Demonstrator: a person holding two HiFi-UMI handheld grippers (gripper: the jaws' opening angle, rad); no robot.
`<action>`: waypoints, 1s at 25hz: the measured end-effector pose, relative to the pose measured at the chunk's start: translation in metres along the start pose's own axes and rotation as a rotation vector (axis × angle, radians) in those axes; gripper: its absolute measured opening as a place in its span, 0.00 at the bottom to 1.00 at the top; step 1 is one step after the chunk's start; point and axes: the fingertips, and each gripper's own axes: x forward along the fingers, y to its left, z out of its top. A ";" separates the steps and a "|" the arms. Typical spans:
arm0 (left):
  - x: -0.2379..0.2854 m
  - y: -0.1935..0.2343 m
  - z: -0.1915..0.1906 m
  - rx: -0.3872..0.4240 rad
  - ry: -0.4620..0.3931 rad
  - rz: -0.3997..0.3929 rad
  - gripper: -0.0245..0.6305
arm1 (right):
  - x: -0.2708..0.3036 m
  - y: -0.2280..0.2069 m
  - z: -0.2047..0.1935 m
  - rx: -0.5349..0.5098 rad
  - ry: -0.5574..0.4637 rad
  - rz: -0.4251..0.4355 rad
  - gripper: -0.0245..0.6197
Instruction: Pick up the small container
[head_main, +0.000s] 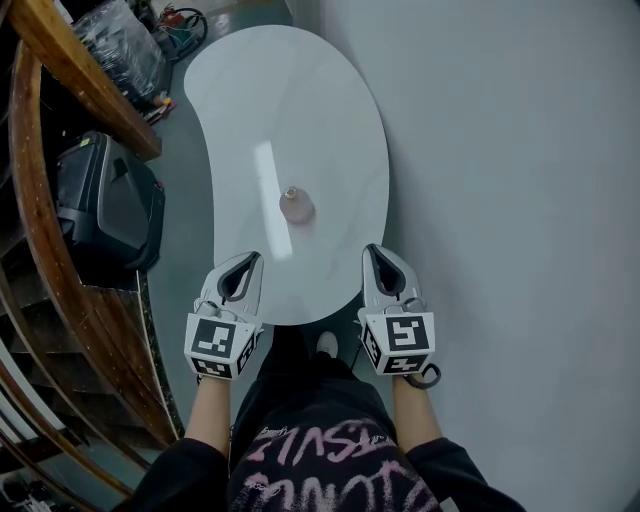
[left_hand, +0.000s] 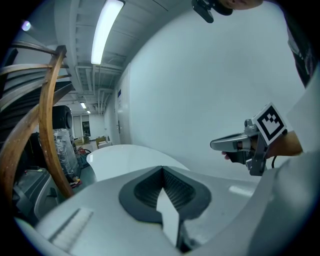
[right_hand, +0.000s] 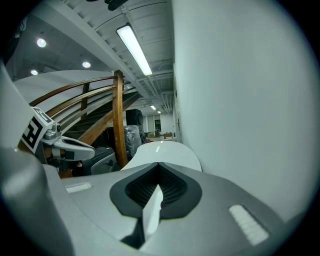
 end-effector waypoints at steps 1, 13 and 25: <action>0.003 0.002 0.000 -0.002 0.001 -0.005 0.04 | 0.003 0.000 0.000 -0.001 0.003 -0.003 0.05; 0.040 0.025 -0.004 -0.025 0.020 -0.050 0.04 | 0.041 -0.003 0.002 0.002 0.038 -0.035 0.05; 0.077 0.040 -0.017 -0.060 0.041 -0.091 0.04 | 0.079 -0.001 -0.007 0.009 0.078 -0.040 0.05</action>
